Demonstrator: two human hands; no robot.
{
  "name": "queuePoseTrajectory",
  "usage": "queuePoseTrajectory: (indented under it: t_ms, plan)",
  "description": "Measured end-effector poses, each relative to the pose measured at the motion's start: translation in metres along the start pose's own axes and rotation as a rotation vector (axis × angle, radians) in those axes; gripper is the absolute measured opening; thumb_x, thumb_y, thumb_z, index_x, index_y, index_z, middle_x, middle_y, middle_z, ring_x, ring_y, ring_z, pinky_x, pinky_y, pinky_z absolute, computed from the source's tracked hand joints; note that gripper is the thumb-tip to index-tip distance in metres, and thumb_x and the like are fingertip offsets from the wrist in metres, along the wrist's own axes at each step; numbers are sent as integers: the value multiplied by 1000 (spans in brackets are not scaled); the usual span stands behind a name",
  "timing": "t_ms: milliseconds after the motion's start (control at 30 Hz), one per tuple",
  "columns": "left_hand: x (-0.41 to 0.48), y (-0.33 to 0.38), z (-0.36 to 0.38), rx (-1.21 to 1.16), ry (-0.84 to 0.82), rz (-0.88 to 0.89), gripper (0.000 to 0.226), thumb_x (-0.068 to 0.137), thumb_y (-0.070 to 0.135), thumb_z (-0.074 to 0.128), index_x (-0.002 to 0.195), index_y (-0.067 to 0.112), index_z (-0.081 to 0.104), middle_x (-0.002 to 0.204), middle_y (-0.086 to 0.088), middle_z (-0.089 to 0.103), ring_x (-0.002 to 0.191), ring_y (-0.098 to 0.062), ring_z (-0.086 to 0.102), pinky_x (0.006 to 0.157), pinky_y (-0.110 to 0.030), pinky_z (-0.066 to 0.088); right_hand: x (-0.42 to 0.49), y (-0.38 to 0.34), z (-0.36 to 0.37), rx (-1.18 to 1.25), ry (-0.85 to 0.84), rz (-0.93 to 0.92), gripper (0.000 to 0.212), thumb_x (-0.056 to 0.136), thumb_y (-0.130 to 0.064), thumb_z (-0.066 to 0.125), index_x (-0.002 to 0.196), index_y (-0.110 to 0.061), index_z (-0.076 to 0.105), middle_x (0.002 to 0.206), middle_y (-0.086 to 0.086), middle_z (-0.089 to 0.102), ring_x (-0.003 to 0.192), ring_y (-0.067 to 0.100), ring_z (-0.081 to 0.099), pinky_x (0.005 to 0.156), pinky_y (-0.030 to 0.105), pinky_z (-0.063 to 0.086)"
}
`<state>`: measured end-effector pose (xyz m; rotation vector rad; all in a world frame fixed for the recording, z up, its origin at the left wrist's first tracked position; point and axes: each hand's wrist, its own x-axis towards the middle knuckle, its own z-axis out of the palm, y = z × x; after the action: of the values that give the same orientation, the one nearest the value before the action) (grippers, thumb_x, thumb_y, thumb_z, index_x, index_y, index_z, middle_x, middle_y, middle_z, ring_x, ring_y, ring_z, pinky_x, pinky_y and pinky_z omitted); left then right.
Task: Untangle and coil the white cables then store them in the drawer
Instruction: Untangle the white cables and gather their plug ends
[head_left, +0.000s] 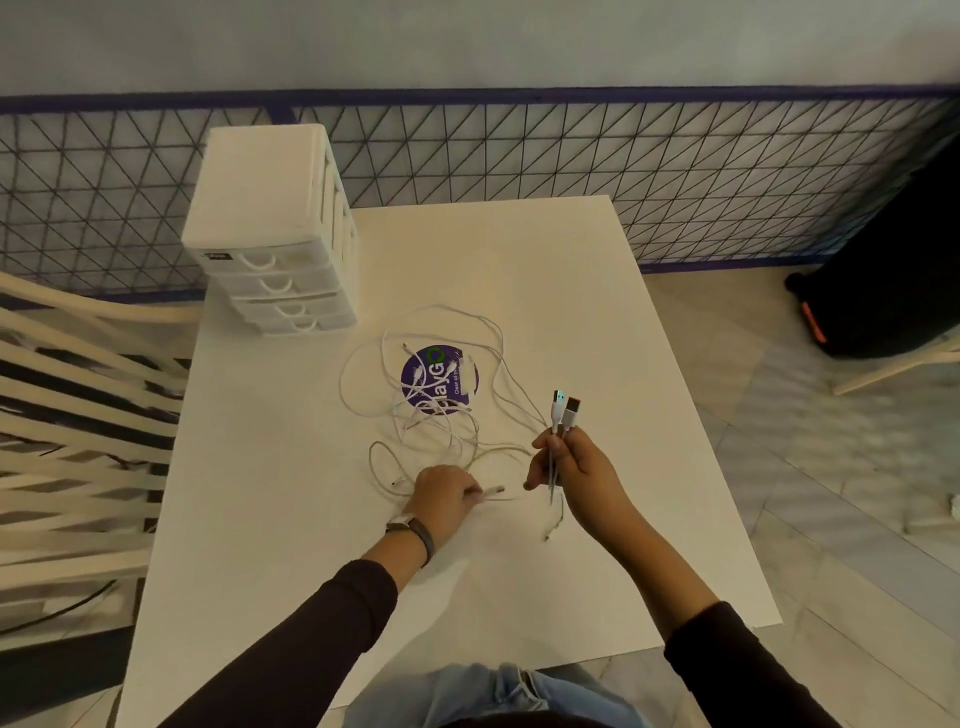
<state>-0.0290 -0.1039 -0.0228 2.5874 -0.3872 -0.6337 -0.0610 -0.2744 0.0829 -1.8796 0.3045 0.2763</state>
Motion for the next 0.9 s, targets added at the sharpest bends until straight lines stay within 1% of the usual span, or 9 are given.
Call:
queuePoseTrajectory:
  t_ms: [133,233,333,433,567,633,700,800,900]
  plan:
    - [-22,32,-47,-712,258,-97,13,89,17,60,85,8,68,76,2,63,65,0,57,66,-15,44,3,-13,3,82,17,-18,25,101,-17,31,92,-16,54,69,9,64,69,26,64,76,37,52]
    - [-33,55,-88,-1030,340,-101,20,92,15,55,77,17,66,65,1,62,53,-2,58,61,-19,51,7,-27,9,158,15,-38,24,101,-15,33,95,-8,55,70,14,63,67,29,63,77,43,53]
    - [-43,71,-116,-1163,376,-83,19,92,16,55,78,16,68,61,5,62,50,-3,55,58,-20,51,8,-43,18,213,-15,-65,23,100,-14,36,94,-9,58,71,8,63,67,24,64,73,38,56]
    - [-51,78,-126,-1300,414,-112,12,89,15,59,84,15,71,71,5,70,64,-6,64,60,-27,57,6,-58,27,211,-46,-114,22,99,-15,41,91,-14,61,74,1,66,65,11,67,67,26,56]
    - [-58,79,-127,-1358,481,-169,14,89,16,60,96,10,71,92,-6,72,85,-16,68,71,-41,60,4,-69,37,200,-99,-133,20,97,-16,44,92,-9,63,84,3,68,74,20,70,75,36,55]
    - [-60,80,-125,-1360,524,-192,12,89,16,60,90,18,72,94,-5,71,86,-17,68,72,-37,59,4,-70,41,168,-110,-136,23,96,-19,48,90,-5,64,81,6,68,78,29,67,80,44,52]
    - [-61,81,-124,-1345,567,-215,16,88,15,61,81,26,70,100,-6,70,90,-19,66,77,-32,57,4,-71,45,155,-132,-127,27,95,-20,49,87,2,63,77,6,67,75,24,62,82,47,50]
    - [-62,80,-123,-1328,584,-236,17,88,15,62,81,29,69,106,-7,69,94,-18,64,84,-32,53,3,-73,49,231,-183,-70,25,96,-18,49,85,-2,65,74,-2,68,74,12,64,84,40,52]
    - [-63,77,-123,-1356,553,-235,16,88,16,62,82,29,69,100,-3,70,94,-18,65,82,-31,54,4,-73,48,283,-256,-45,23,96,-18,48,86,-6,66,75,-1,72,77,14,68,85,36,52]
